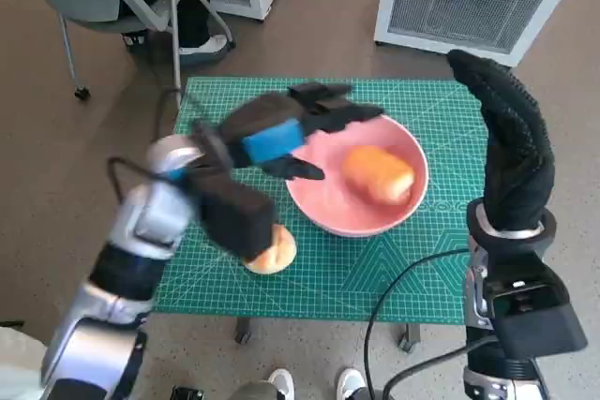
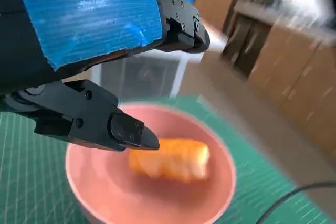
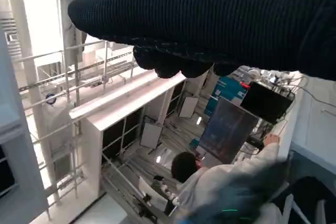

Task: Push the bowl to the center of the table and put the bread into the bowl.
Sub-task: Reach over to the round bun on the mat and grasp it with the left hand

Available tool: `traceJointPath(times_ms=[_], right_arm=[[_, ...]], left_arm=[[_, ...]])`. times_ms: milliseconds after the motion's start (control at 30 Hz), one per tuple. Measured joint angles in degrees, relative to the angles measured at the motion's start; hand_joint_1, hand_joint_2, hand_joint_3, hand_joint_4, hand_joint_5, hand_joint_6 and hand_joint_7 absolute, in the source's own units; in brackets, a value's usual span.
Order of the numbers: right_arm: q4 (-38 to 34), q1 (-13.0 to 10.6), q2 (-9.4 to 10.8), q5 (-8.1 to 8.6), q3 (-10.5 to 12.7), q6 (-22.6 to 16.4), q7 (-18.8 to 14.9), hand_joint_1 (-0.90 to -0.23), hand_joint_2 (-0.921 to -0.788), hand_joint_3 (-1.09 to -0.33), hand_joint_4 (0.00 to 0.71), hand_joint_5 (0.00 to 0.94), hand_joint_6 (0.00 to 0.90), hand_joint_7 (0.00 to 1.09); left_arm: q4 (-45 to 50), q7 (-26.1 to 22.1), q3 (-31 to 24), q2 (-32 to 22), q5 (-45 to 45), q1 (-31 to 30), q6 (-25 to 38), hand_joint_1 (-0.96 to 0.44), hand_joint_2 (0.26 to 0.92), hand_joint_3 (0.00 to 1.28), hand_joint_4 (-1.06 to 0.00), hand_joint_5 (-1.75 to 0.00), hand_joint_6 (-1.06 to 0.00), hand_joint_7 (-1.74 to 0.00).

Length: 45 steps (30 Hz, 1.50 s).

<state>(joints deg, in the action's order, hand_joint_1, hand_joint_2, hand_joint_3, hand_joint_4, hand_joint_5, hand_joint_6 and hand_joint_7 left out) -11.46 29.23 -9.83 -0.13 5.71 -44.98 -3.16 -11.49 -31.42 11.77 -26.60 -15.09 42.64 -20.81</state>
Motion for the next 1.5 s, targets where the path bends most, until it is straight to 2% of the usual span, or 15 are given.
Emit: traceJointPath(times_ms=[200, 433, 733, 867, 1067, 1300, 1500], right_arm=[[0.1, -0.8, 0.1, 0.13, 0.0, 0.0, 0.0, -0.488, -0.921, -0.597, 0.420, 0.004, 0.043, 0.73], [0.3, -1.1, 0.0, 0.37, 0.0, 0.0, 0.0, -0.484, -0.921, -0.599, 0.420, 0.003, 0.044, 0.73], [0.4, -1.2, 0.0, 1.29, 0.0, 0.0, -0.5, -0.478, -0.921, -0.599, 0.421, 0.003, 0.044, 0.73], [0.3, -1.2, 0.0, 2.16, 0.0, -0.1, -0.8, -0.477, -0.921, -0.600, 0.420, 0.003, 0.042, 0.73], [0.0, -1.2, 0.0, 2.49, -0.1, -0.1, -1.6, -0.473, -0.921, -0.603, 0.418, 0.002, 0.040, 0.72], [0.0, -1.2, 0.0, 2.87, -0.2, -0.1, -2.3, -0.476, -0.921, -0.604, 0.417, 0.001, 0.037, 0.72], [0.1, -1.2, -0.1, 4.04, -0.2, -0.1, -2.9, -0.479, -0.921, -0.604, 0.416, 0.001, 0.034, 0.72]], left_arm=[[6.5, -0.2, -5.5, -5.1, 4.1, -8.2, -3.4, -0.20, 0.878, 0.00, -0.33, -0.09, -0.46, -0.13], [12.1, -1.4, -11.3, -10.7, 8.5, -17.1, -5.4, -0.22, 0.879, 0.00, -0.38, -0.11, -0.49, -0.18], [15.5, -3.1, -15.1, -13.8, 13.0, -26.9, -6.1, -0.22, 0.894, 0.01, -0.42, -0.11, -0.48, -0.21], [15.5, -4.0, -15.2, -13.8, 13.9, -30.0, -6.7, -0.22, 0.897, 0.01, -0.42, -0.11, -0.47, -0.21], [15.5, -5.0, -14.4, -13.8, 13.3, -32.8, -6.0, -0.19, 0.904, 0.01, -0.40, -0.08, -0.44, -0.20], [15.0, -4.4, -11.8, -13.5, 8.3, -33.7, -4.9, -0.20, 0.908, 0.01, -0.39, -0.06, -0.44, -0.18], [12.2, -2.8, -8.4, -12.3, 3.3, -33.1, -4.9, -0.21, 0.910, 0.00, -0.39, -0.03, -0.44, -0.13]])
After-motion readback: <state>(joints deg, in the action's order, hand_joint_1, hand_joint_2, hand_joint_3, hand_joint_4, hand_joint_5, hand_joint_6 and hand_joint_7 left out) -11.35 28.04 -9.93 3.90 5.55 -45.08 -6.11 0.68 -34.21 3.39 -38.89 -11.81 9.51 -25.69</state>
